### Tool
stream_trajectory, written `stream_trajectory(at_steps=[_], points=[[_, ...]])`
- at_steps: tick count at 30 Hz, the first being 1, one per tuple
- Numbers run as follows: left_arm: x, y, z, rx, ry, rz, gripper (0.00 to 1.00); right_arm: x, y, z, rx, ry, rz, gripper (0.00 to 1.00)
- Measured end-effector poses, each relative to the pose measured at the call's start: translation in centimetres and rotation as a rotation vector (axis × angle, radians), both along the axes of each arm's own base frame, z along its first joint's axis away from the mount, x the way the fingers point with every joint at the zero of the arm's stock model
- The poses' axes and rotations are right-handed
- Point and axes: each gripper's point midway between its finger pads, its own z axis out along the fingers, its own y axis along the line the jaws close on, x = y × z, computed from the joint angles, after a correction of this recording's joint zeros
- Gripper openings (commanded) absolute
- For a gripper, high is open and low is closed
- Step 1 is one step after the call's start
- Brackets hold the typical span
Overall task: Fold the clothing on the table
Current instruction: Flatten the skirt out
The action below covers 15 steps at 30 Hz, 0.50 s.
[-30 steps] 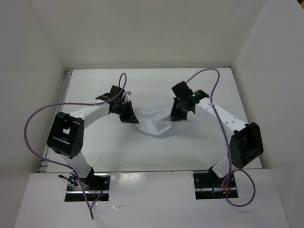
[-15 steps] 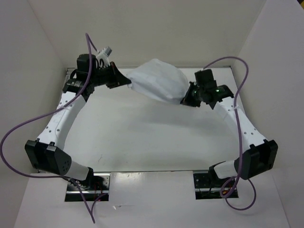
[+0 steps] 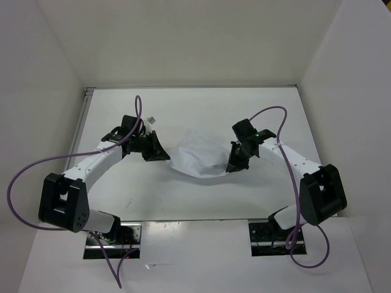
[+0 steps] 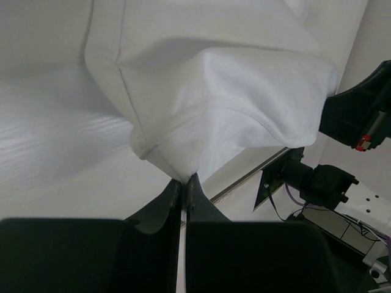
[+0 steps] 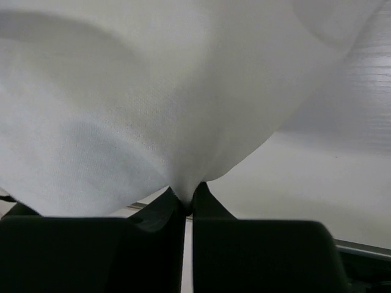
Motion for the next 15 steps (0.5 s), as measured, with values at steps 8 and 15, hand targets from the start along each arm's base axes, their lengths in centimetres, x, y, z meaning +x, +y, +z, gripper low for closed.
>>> stream_trajectory(at_steps=[8,15], points=[[0.6,-0.2,0.9,-0.017,-0.037,0.016,0.00,-0.3,0.2,-2.2,-0.088,0.028,-0.036,0.26],[1.7,-0.4,1.4,-0.018,-0.047,0.015,0.00,-0.2,0.4,-3.1,-0.148,0.012,-0.064,0.27]])
